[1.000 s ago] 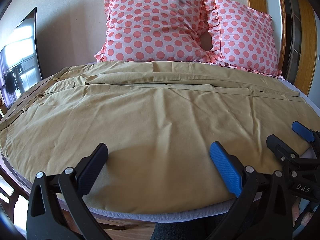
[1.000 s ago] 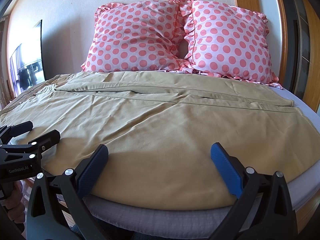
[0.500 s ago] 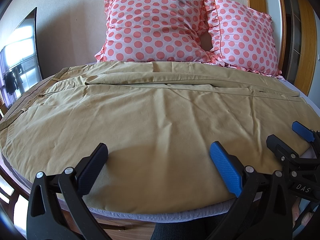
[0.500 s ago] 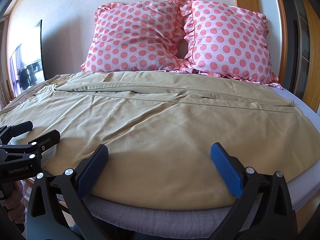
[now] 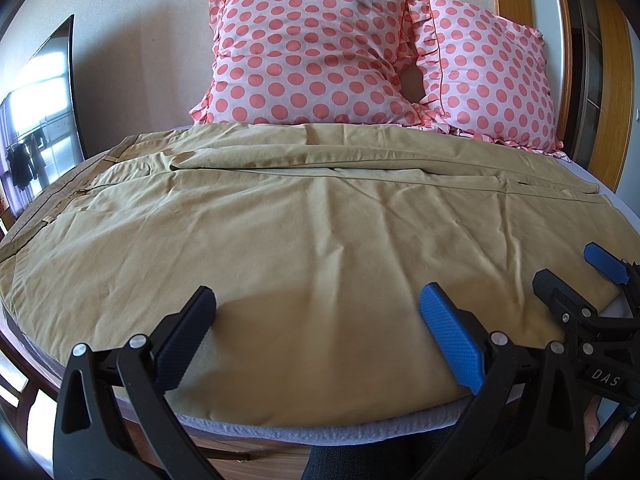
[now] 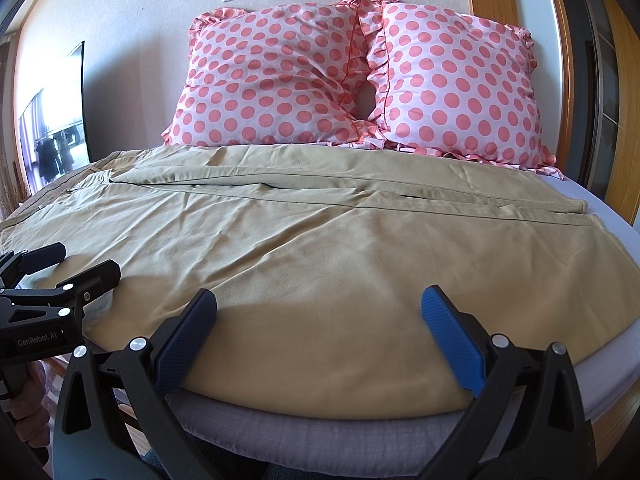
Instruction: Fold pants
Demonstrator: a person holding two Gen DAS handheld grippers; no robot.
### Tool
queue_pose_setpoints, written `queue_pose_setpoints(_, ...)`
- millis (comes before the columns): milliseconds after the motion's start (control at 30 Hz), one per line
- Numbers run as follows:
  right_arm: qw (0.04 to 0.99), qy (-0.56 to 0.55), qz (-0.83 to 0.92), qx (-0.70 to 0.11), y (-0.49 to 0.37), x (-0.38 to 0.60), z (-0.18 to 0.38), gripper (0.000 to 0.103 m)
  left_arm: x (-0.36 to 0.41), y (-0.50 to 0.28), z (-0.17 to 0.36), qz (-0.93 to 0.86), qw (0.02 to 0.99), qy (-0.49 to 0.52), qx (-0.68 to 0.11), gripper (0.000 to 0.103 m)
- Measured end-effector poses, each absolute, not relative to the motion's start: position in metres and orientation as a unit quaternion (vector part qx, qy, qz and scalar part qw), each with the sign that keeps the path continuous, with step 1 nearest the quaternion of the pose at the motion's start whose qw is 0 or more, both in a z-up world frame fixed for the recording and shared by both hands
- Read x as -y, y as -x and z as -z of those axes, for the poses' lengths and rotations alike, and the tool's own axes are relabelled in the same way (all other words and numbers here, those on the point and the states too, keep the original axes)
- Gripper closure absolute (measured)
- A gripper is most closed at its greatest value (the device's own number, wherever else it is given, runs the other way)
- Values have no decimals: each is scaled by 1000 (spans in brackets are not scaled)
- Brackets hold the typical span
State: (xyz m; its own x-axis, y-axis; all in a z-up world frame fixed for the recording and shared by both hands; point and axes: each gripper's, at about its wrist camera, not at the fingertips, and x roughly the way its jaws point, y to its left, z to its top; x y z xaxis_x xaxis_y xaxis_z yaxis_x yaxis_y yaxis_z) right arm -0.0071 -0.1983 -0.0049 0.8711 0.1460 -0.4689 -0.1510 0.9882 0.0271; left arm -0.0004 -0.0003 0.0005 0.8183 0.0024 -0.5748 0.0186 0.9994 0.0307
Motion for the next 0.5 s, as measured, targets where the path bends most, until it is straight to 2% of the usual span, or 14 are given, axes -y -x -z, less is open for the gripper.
queue_pose_setpoints(167, 971, 6, -77, -228, 6, 199, 5, 1, 2, -4, -13, 11, 945, -19, -325, 2)
queue_pose_setpoints(233, 962, 6, -93, -256, -1, 202, -2, 1, 0, -9, -13, 18, 939, -17, -342, 2)
queue_pose_setpoints(400, 971, -75, -30, -225, -41, 271, -69, 1, -24, -16, -36, 12, 947, 0, -320, 2)
queue_pose_setpoints(500, 949, -128, 87, -274, -99, 325, -96, 1, -39, -21, -49, 12, 952, 23, -305, 2)
